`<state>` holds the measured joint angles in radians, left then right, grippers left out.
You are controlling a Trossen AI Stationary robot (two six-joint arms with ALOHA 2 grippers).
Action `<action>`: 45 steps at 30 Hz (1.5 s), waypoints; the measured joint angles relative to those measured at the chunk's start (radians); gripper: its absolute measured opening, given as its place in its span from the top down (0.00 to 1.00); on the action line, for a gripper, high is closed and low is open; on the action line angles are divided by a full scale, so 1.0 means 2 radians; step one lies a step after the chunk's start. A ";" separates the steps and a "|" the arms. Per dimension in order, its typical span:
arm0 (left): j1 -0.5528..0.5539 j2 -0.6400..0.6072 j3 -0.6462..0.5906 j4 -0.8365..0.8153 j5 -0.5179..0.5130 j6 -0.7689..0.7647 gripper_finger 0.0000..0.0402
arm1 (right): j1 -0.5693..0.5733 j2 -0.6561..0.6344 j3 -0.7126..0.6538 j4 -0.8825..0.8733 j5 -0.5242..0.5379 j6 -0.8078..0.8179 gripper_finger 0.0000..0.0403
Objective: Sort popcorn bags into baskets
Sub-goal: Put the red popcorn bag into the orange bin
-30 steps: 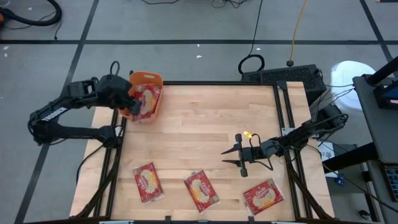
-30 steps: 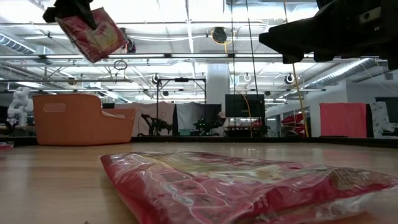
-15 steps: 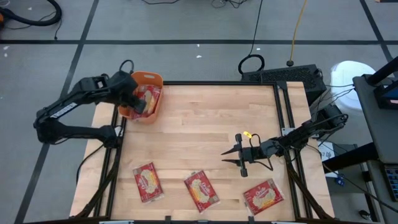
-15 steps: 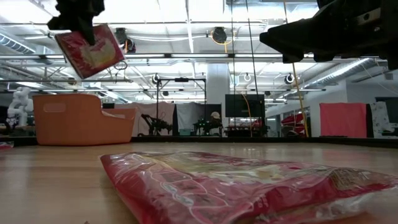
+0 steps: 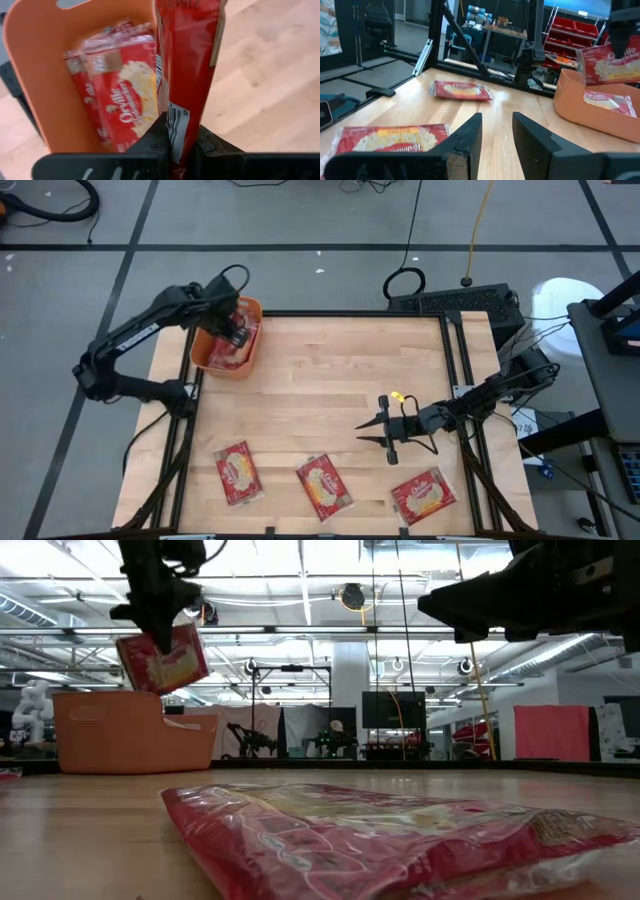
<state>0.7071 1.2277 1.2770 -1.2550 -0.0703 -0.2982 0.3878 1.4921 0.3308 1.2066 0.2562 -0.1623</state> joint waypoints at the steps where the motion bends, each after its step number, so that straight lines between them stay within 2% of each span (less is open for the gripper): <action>1: 0.008 0.006 0.000 0.002 0.000 0.008 0.94 | 0.000 0.000 0.000 -0.004 0.000 0.000 0.75; 5: 0.032 0.023 0.000 0.010 0.002 0.028 0.94 | 0.000 0.000 0.000 -0.027 0.000 0.000 0.75; 13: 0.071 0.035 -0.001 0.025 0.065 0.054 0.94 | 0.000 0.000 0.000 -0.038 0.000 -0.003 0.75; 21: 0.089 0.033 -0.004 0.018 0.066 0.057 0.94 | 0.000 0.000 0.000 -0.037 0.000 -0.003 0.75; 39: 0.124 0.033 -0.068 0.018 0.067 0.056 0.93 | 0.000 0.000 0.000 -0.038 0.000 0.000 0.75; 45: 0.136 0.033 -0.090 0.019 0.055 0.056 0.84 | 0.000 0.000 0.000 -0.038 0.000 0.000 0.75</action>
<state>0.9791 1.2942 1.0979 -1.2167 0.0400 -0.1859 0.3882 1.4925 0.3309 1.1313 0.2565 -0.1616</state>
